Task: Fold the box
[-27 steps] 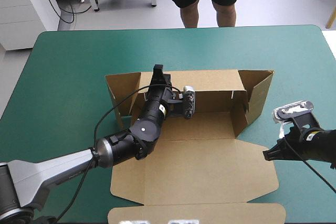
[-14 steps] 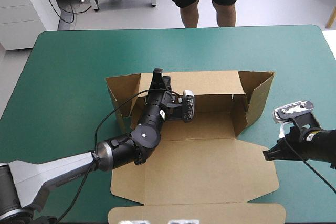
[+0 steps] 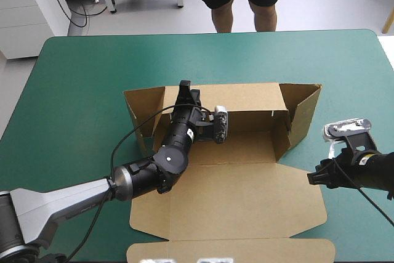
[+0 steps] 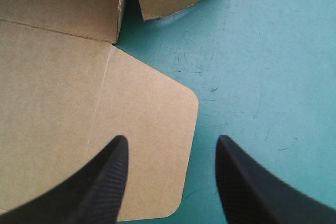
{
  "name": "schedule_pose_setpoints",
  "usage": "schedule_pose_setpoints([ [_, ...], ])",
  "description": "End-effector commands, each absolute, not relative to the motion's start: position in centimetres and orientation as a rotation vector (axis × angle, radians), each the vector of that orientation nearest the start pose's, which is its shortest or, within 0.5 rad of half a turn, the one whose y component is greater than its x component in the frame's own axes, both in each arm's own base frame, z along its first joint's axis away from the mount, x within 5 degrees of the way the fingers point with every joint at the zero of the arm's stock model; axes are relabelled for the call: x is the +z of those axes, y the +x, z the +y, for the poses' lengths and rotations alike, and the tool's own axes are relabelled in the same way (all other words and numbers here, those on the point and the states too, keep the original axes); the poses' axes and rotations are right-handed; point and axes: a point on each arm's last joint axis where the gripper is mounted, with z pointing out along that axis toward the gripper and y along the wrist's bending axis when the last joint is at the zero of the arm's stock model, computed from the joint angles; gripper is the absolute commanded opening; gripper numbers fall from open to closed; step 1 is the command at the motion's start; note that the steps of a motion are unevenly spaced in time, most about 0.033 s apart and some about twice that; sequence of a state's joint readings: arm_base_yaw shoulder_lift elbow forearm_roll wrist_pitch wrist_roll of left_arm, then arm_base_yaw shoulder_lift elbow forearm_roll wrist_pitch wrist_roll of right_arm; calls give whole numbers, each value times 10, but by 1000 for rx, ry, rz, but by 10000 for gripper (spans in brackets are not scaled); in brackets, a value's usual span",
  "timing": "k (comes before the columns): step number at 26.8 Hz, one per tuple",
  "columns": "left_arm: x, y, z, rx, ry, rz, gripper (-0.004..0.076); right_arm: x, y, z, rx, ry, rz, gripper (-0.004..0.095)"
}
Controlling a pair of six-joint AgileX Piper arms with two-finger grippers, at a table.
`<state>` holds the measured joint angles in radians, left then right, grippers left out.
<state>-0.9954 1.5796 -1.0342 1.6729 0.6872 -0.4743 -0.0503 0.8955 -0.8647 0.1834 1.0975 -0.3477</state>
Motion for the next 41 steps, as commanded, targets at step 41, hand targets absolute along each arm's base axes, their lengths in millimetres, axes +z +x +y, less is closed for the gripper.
schedule_pose_setpoints([
  [41, 312, 212, -265, 792, 1419, 1175, -8, 437, 305, 4, 221, -118, 2361, 617],
])
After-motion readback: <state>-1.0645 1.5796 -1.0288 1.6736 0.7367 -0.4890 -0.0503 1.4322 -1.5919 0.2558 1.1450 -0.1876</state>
